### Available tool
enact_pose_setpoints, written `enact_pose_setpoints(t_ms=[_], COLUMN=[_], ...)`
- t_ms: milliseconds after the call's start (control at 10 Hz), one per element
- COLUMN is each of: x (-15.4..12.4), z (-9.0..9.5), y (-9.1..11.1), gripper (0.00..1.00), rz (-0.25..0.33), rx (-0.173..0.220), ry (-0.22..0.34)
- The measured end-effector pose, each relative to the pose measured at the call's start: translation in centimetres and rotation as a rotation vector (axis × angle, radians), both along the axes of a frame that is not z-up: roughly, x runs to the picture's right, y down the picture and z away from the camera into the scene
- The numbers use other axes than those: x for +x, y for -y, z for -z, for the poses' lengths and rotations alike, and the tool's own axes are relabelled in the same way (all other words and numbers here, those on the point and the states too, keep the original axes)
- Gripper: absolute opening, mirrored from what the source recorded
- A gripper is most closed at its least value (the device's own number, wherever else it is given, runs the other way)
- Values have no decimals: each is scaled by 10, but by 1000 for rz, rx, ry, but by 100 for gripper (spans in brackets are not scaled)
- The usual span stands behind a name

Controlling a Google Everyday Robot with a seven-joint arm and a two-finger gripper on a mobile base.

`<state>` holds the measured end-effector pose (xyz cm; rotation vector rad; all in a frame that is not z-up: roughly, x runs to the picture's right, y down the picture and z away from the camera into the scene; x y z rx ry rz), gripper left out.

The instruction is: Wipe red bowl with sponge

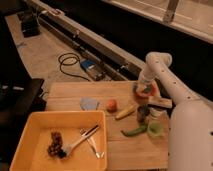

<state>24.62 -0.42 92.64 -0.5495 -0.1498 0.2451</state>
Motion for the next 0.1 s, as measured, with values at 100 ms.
enact_pose_setpoints(t_ms=[100], x=[6], z=[-1], y=[3], gripper=[0], rz=[-7], rx=[1], ry=[-13])
